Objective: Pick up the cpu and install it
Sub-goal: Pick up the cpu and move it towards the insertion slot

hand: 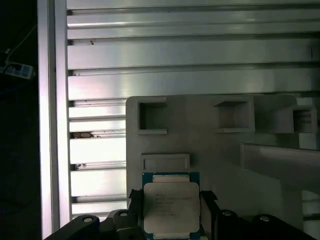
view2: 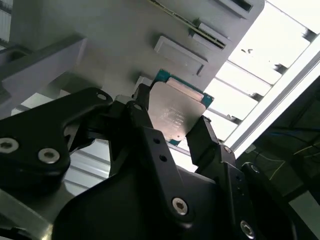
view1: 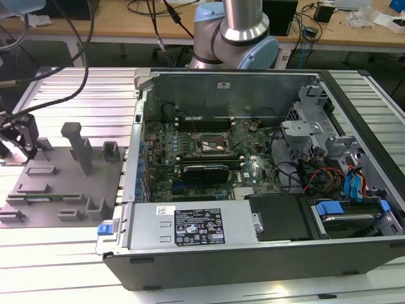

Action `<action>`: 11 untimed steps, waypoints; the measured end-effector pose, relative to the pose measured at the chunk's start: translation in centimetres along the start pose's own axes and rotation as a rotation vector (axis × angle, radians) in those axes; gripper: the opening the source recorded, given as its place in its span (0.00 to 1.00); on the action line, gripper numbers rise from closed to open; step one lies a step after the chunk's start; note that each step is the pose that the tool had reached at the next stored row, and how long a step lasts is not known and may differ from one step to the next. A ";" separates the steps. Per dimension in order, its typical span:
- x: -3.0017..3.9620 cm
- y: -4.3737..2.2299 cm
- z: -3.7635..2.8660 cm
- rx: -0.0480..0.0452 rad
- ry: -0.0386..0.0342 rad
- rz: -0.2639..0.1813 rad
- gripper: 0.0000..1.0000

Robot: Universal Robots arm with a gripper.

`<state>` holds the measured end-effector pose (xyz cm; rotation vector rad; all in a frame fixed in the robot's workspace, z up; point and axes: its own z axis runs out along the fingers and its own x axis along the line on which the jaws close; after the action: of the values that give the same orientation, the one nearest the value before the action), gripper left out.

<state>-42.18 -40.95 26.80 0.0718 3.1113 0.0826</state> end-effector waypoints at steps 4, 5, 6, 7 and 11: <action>-0.02 0.05 -0.73 -0.0016 0.0000 0.000 0.54; -0.03 0.06 -0.94 -0.0018 0.0001 0.000 0.54; -0.03 0.07 -1.13 -0.0021 0.0001 0.000 0.54; -0.04 0.09 -1.44 -0.0023 0.0001 0.000 0.54; -0.06 0.13 -2.20 -0.0036 0.0002 0.000 0.54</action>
<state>-42.18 -40.94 29.00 0.0717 3.1113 0.0882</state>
